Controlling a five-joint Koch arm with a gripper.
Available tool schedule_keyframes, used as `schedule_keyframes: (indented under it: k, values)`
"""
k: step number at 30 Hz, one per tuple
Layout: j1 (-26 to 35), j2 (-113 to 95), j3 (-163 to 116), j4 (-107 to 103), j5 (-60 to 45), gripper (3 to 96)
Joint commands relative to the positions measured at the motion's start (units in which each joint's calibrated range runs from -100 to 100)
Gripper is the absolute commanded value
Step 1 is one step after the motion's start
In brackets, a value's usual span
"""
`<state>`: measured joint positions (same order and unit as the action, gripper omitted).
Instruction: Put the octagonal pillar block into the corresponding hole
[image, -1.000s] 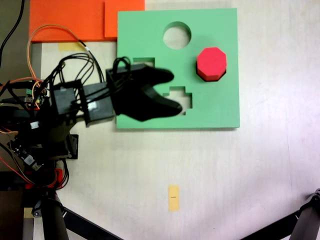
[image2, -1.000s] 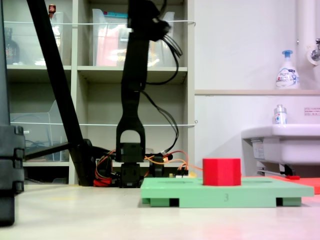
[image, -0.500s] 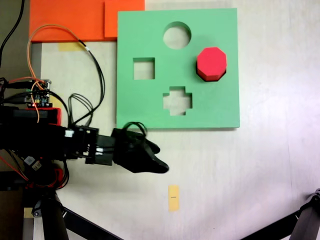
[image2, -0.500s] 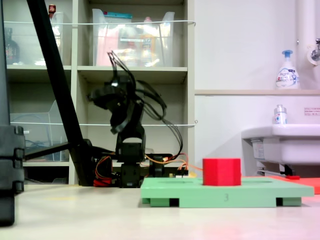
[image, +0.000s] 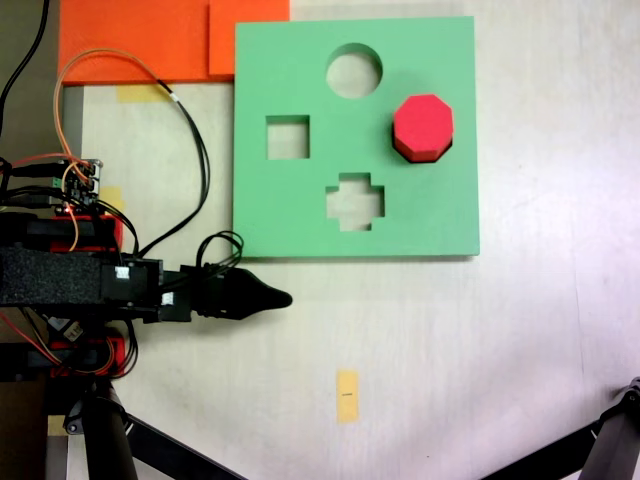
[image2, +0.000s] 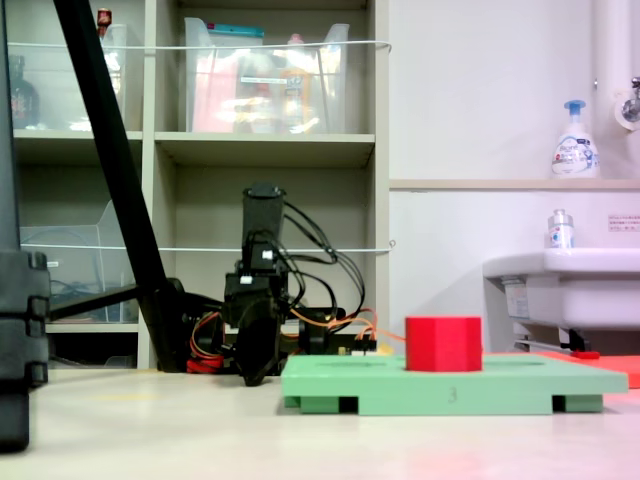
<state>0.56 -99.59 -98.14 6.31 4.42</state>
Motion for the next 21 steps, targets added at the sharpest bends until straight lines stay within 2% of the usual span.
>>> schedule_keyframes:
  k: [1, 21]
  values:
    - [0.2, -0.4, -1.9, -6.4, -0.4, 49.4]
    - [0.2, -0.4, -1.9, -5.6, -0.4, 49.4]
